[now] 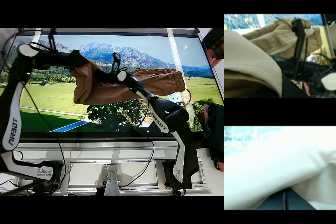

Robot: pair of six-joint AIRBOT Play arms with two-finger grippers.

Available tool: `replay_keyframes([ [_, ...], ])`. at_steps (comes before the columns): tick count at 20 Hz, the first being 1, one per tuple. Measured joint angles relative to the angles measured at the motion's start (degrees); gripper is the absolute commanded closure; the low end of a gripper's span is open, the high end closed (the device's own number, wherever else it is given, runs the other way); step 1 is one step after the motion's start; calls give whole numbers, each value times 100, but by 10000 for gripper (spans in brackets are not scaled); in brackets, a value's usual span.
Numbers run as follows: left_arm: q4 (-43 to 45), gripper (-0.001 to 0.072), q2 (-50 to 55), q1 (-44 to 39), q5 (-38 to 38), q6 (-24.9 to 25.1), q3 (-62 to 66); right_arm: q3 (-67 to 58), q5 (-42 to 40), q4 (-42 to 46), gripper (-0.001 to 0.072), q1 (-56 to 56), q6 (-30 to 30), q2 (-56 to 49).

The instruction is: Fold the clothes and pants, and hang the long-sleeved shirts on hangers.

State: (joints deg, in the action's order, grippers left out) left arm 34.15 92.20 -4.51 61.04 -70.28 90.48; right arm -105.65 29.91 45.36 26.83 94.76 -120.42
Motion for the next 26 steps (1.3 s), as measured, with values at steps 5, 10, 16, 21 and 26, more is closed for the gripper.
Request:
replay_keyframes([
  [5,-122,686,584,-433,-297,-129,0,-94,238,-7,682,-649,42,-2],
  [10,-671,-1,1193,-925,-695,-160,2,-313,994,446,682,-988,-50,197],
  [16,-1207,8,1510,-1132,-901,-151,0,-369,2041,1471,682,-1158,-334,866],
  [21,-1322,8,1150,-866,-920,131,0,-376,2465,2013,681,-1443,-636,1506],
  [26,-1281,11,433,-391,-503,514,2,-374,2824,2275,680,-1993,-715,1952],
])
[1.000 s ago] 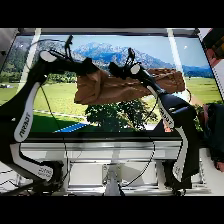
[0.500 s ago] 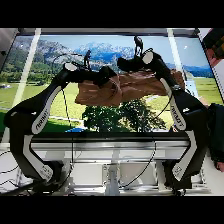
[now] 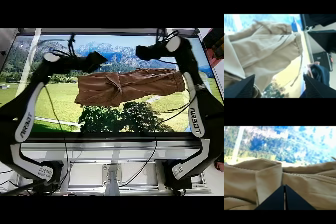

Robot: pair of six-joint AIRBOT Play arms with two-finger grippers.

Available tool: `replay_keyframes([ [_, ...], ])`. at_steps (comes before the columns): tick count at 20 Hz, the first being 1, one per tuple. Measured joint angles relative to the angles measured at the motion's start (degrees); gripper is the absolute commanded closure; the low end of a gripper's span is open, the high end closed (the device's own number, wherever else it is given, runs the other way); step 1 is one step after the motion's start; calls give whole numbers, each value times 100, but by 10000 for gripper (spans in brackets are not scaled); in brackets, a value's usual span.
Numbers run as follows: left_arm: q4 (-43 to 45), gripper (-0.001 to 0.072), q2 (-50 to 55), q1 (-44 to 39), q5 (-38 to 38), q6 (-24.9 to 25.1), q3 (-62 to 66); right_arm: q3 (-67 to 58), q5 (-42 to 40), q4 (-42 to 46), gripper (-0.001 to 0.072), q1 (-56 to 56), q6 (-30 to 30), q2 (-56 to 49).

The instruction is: Fold the clothes and pants, and hang the long-sleeved shirts on hangers.

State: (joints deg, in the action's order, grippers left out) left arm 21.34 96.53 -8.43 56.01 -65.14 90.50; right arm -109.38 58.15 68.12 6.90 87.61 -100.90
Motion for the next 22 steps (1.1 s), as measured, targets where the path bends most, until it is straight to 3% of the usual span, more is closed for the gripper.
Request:
replay_keyframes([
  [2,350,38,-245,315,306,50,0,-2,214,48,681,-286,-42,136],
  [3,629,89,-337,498,505,-31,0,-2,376,94,680,-439,-85,173],
  [7,1932,87,-490,1209,1054,-361,-199,0,874,129,680,-975,-251,258],
  [8,2151,84,-494,1349,1078,-380,-321,-2,942,125,680,-1073,-275,271],
  [10,2374,-9,-431,1552,1123,-389,-575,-2,1036,142,680,-1239,-299,278],
  [11,2498,-9,-332,1611,1137,-378,-678,-2,1071,140,680,-1294,-308,282],
  [22,2201,12,925,1582,629,-216,-918,-2,1156,118,679,-1432,-339,291],
])
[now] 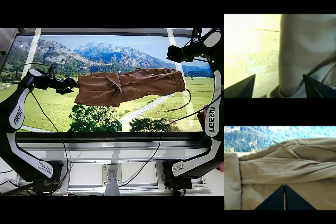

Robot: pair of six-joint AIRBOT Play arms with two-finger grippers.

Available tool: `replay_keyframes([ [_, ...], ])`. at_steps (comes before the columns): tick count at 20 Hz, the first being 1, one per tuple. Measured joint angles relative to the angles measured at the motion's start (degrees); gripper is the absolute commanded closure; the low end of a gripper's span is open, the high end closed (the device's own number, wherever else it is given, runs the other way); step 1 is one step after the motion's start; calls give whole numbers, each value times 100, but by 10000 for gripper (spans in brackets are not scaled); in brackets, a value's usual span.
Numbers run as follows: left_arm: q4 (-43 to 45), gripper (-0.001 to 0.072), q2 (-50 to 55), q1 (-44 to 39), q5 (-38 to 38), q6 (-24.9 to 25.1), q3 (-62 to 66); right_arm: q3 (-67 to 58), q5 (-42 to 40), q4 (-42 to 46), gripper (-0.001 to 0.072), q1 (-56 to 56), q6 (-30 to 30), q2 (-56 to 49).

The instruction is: Fold the clothes and pants, and hang the long-sleeved shirts on hangers.

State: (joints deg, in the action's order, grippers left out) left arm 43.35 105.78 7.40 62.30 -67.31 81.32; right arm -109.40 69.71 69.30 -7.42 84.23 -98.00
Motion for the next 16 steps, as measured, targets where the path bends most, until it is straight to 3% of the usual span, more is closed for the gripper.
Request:
replay_keyframes([
  [4,-345,14,184,-234,-42,332,0,0,-4,-35,679,0,0,0],
  [5,-404,57,223,-306,-79,385,0,0,0,-50,680,0,0,0],
  [6,-428,156,256,-378,-87,431,0,0,0,-66,680,0,0,0],
  [8,-433,250,315,-511,-149,457,-2,0,7,-142,680,0,2,0],
  [9,-435,359,330,-570,-153,474,-2,0,9,-162,679,0,0,0],
  [11,-431,674,363,-682,-188,485,-9,0,11,-205,680,0,2,0],
  [16,-931,687,177,-748,-168,564,-4,0,96,-256,679,0,-68,0],
])
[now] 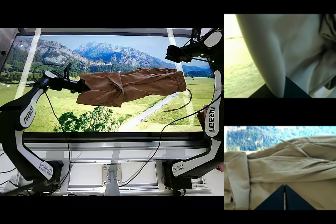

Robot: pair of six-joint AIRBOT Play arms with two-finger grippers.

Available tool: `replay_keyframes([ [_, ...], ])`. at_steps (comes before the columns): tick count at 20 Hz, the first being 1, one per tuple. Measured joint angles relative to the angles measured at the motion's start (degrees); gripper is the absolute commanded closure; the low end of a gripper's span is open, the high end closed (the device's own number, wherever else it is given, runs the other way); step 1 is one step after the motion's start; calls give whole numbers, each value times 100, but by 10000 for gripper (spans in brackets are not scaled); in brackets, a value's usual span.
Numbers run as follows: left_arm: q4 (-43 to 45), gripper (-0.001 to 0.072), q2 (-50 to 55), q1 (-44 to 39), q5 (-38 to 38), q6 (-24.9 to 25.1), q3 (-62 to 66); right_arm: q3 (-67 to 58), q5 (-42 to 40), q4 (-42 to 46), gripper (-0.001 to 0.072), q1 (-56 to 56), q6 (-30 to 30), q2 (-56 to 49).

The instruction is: Fold the clothes and pants, and hang the long-sleeved shirts on hangers.

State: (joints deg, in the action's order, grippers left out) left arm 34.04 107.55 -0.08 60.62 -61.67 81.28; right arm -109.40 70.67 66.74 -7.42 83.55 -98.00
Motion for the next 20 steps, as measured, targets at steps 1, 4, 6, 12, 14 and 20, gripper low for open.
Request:
replay_keyframes([
  [1,-72,687,-129,11,0,17,2,0,42,-2,679,0,-39,0],
  [4,-173,688,-673,28,68,-26,4,0,199,-31,679,0,-138,0],
  [6,-197,689,-1119,42,219,-310,33,0,345,-96,680,0,-177,0],
  [12,730,688,-1993,70,1392,-1869,807,20,684,-573,680,151,-297,0],
  [14,925,688,-2107,76,1735,-2277,1117,96,675,-684,680,376,-326,-17],
  [20,1139,687,-2284,74,2055,-2881,1519,459,162,-680,680,1403,-278,-372],
])
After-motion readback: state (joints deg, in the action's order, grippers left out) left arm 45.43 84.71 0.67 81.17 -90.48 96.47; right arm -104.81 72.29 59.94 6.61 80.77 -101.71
